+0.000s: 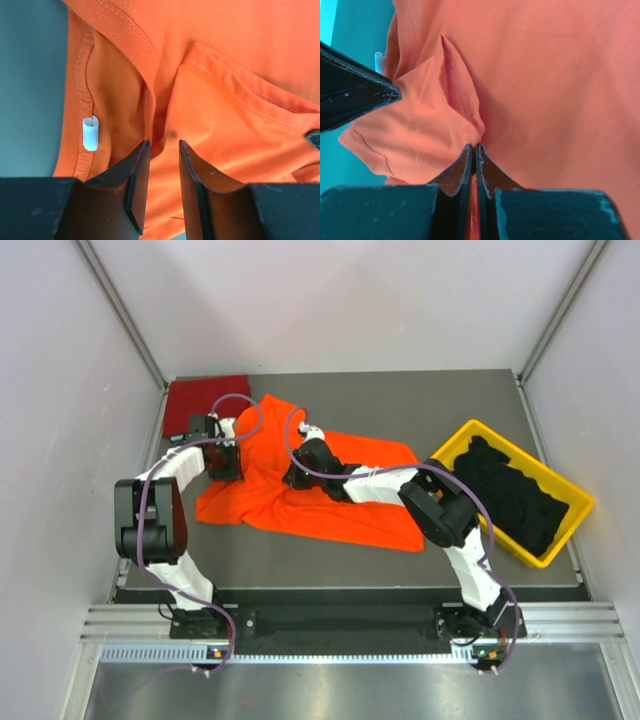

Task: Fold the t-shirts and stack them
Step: Fold the tshirt

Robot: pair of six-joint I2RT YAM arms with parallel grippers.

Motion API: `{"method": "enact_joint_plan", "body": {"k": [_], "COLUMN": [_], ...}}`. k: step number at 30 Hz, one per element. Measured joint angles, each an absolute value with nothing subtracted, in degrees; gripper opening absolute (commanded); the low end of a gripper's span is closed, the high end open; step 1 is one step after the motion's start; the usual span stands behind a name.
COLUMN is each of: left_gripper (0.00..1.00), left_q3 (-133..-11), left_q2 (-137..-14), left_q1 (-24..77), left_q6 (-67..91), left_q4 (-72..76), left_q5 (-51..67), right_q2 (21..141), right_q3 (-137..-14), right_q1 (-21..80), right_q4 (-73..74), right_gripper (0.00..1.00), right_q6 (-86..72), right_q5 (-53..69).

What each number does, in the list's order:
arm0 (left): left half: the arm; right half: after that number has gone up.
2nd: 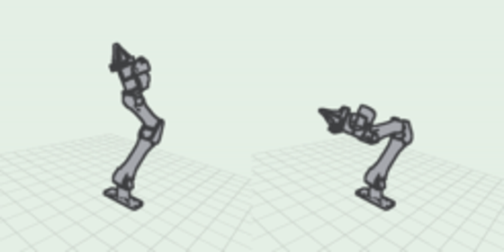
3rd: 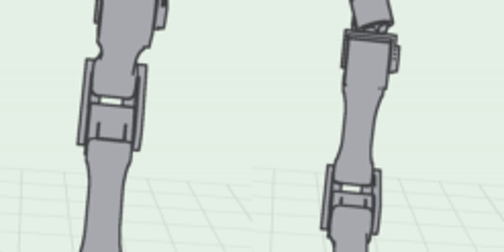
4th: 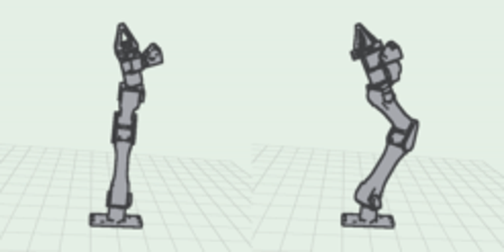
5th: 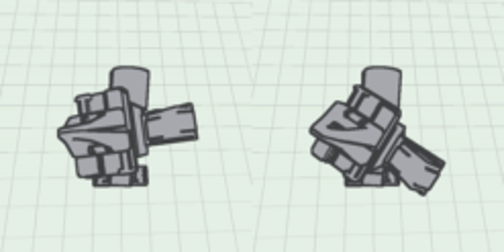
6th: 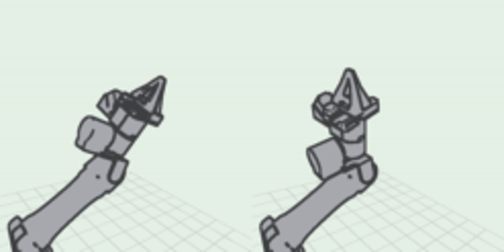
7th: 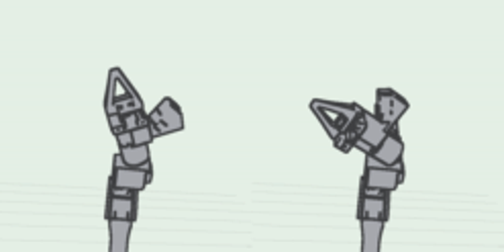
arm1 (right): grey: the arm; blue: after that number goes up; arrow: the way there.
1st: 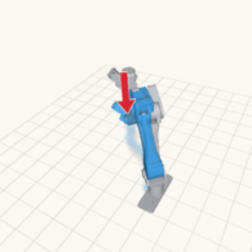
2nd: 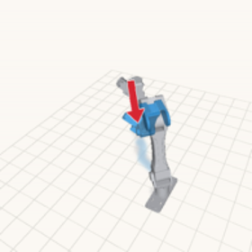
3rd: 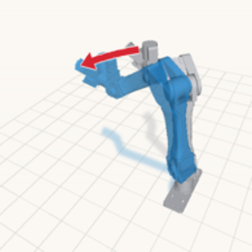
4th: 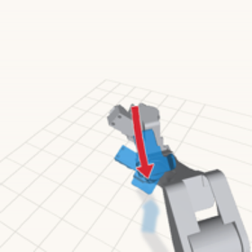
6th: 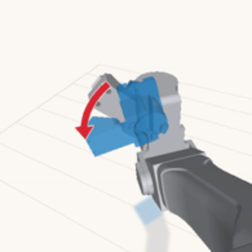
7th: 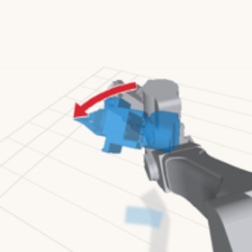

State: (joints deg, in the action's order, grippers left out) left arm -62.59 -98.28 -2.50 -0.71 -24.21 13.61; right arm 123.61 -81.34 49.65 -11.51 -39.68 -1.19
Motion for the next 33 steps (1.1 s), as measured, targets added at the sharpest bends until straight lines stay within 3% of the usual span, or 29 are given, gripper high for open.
{"method": "enact_joint_plan", "body": {"k": [7,8,11,33], "left_gripper": [0.31,0.18,0.0,0.0], "left_q3": [-62.6,-62.6,-62.6,-64.6], "left_q2": [-100.1,-100.2,-100.2,-100.4], "left_q1": [-2.3,-2.3,-2.0,4.2], "left_q6": [-1.2,-1.3,-1.4,-2.8], "left_q4": [-24.3,-24.3,-24.1,-20.9], "left_q5": [11.4,11.1,10.0,-3.4], "right_q2": [123.6,123.6,123.6,123.2], "right_q3": [-81.3,-81.3,-81.3,-77.5], "right_q1": [49.6,49.6,49.6,49.6], "right_q4": [-11.5,-11.5,-11.5,-15.9], "right_gripper": [0.0,0.0,0.0,0.0], "right_q6": [-39.7,-39.7,-39.7,-39.0], "right_q5": [-0.9,-0.9,-0.8,-2.4]}}
